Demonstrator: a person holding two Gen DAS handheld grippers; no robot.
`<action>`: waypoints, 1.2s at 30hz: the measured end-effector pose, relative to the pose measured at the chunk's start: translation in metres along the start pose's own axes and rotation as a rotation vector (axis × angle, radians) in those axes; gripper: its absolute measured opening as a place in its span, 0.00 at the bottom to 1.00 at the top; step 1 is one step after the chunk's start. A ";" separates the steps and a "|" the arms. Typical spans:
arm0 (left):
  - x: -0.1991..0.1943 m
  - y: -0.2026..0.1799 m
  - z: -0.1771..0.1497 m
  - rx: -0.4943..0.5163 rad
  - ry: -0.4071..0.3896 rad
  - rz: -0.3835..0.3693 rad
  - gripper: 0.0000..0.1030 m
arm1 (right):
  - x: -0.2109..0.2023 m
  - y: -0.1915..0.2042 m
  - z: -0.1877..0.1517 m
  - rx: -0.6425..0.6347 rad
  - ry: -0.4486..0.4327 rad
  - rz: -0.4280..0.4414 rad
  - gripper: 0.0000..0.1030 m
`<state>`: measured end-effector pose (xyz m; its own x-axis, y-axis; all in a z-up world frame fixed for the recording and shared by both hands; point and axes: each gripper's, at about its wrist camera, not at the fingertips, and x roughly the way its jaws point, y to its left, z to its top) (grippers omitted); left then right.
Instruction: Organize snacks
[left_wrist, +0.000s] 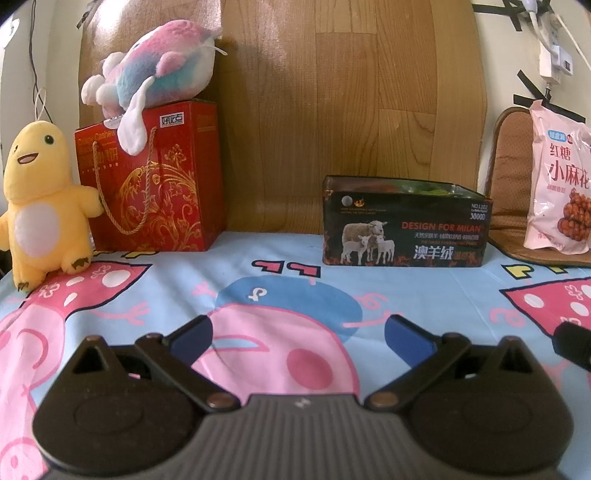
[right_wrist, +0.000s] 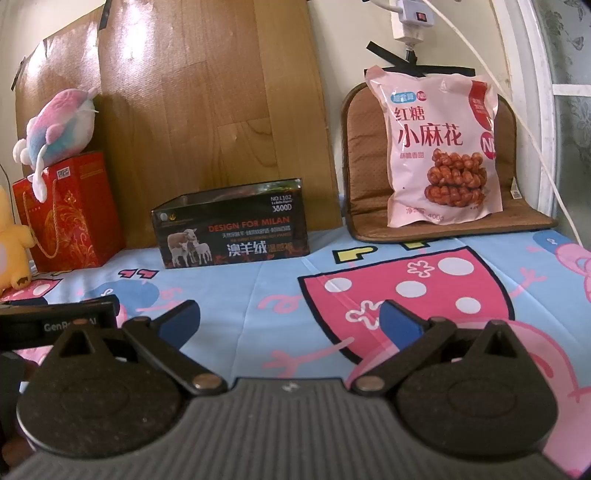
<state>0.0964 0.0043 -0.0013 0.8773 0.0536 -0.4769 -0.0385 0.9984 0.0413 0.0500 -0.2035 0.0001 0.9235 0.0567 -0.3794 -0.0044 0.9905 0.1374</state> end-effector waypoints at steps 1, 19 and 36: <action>0.000 0.000 0.000 0.000 0.000 0.000 1.00 | 0.000 0.000 0.000 0.000 0.000 0.000 1.00; -0.001 0.000 0.000 0.003 -0.010 -0.003 1.00 | 0.000 0.000 -0.001 -0.003 -0.006 -0.011 1.00; -0.002 -0.001 0.000 0.005 -0.011 0.003 1.00 | 0.004 0.001 0.000 -0.015 0.016 0.004 1.00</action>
<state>0.0947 0.0034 -0.0009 0.8825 0.0562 -0.4669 -0.0386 0.9981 0.0473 0.0536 -0.2024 -0.0009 0.9171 0.0629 -0.3937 -0.0142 0.9920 0.1253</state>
